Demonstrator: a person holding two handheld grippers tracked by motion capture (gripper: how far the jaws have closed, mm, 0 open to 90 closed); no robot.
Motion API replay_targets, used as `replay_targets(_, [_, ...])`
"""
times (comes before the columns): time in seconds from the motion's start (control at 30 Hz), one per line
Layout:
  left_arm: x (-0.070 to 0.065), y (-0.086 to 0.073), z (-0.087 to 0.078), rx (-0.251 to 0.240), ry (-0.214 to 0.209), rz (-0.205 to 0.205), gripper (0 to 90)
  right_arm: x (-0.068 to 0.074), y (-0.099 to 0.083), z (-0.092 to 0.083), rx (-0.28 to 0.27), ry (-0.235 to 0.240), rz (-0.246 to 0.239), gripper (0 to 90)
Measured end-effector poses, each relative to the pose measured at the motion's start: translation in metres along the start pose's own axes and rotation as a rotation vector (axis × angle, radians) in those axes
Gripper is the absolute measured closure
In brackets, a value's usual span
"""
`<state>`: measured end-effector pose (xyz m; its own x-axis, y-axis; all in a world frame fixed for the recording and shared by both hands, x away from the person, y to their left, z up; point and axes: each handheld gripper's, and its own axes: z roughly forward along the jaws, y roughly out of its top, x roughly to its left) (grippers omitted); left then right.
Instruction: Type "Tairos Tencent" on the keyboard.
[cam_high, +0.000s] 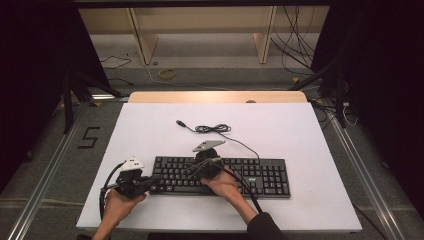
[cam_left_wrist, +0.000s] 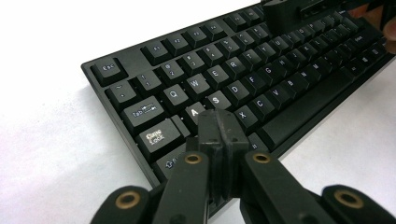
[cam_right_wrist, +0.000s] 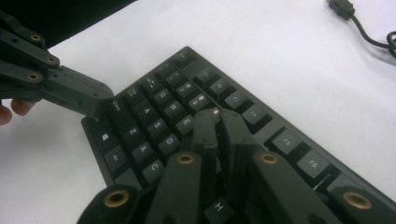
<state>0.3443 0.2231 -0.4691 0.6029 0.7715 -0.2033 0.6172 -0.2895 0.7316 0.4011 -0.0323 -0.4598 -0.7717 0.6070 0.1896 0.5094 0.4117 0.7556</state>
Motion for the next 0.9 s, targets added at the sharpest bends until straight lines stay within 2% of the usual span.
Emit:
replay_targets(0.17, [0.001,0.0,0.001,0.008,0.0,-0.002,89.4,-0.001,-0.001,0.004,0.009,-0.004,0.002,90.0])
replay_targets(0.47, [0.002,0.0,0.002,0.017,0.004,-0.007,89.4,-0.001,-0.004,0.013,0.039,-0.021,0.005,90.0])
replay_targets(0.9, [0.005,-0.001,0.005,0.043,0.017,-0.011,89.4,-0.003,-0.006,0.018,0.051,-0.024,0.005,90.0])
